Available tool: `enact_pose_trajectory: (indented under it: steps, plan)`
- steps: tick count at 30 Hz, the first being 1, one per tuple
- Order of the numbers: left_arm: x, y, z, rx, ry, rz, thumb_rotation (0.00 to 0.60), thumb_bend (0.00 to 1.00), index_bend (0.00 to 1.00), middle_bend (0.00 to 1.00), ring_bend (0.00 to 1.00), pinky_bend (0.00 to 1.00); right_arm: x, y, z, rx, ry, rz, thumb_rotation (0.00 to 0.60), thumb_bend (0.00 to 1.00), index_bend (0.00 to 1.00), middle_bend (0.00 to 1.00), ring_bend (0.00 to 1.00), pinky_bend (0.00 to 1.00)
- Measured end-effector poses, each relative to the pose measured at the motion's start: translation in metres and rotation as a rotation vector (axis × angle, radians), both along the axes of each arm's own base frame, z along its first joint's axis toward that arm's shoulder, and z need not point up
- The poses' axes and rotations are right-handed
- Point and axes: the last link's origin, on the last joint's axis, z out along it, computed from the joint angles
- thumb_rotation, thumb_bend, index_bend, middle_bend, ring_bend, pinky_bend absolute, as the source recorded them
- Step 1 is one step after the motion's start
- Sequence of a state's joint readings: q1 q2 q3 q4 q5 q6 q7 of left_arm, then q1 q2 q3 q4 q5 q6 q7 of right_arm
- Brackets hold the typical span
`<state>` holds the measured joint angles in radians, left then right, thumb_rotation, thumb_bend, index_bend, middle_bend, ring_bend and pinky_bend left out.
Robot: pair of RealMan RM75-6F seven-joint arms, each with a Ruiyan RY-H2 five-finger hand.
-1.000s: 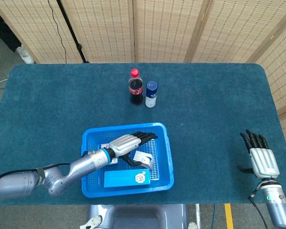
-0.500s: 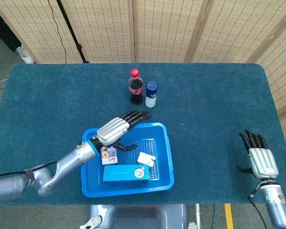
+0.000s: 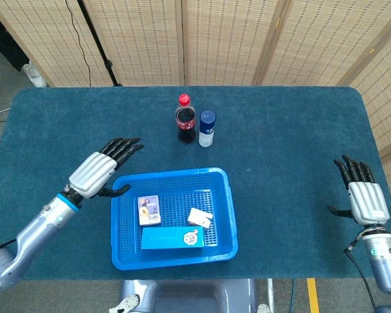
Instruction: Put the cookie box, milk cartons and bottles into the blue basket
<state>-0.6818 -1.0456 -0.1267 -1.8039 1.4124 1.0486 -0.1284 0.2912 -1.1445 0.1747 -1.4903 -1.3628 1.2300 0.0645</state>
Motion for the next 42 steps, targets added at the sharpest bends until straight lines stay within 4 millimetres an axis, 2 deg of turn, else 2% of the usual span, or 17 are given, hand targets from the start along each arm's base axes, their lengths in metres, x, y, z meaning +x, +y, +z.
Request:
enact_pose_trajectory:
  steps: [8, 17, 24, 33, 42]
  plan:
    - [-0.058, -0.035, 0.040, 0.183, 0.075, 0.198, 0.600, 0.29, 0.00, 0.00, 0.00, 0.00, 0.028, -0.039, -0.001, 0.065, -0.183, 0.098, 0.600, 0.00, 0.00, 0.00, 0.00, 0.00]
    - [-0.108, -0.075, 0.060, 0.304, 0.134, 0.398, 0.600, 0.29, 0.00, 0.00, 0.00, 0.00, 0.071, -0.105, -0.025, 0.197, -0.471, 0.185, 0.600, 0.00, 0.00, 0.00, 0.00, 0.03]
    - [-0.116, -0.081, 0.064, 0.328, 0.133, 0.454, 0.600, 0.29, 0.00, 0.00, 0.00, 0.00, 0.110, -0.161, -0.062, 0.306, -0.611, 0.178, 0.600, 0.00, 0.00, 0.00, 0.00, 0.03]
    - [-0.116, -0.076, 0.060, 0.328, 0.143, 0.456, 0.600, 0.29, 0.00, 0.00, 0.00, 0.00, 0.155, -0.192, -0.108, 0.381, -0.686, 0.171, 0.600, 0.00, 0.00, 0.00, 0.00, 0.04]
    - [-0.120, -0.070, 0.059, 0.332, 0.158, 0.474, 0.600, 0.29, 0.00, 0.00, 0.00, 0.00, 0.187, -0.224, -0.136, 0.377, -0.737, 0.110, 0.600, 0.00, 0.00, 0.00, 0.00, 0.09]
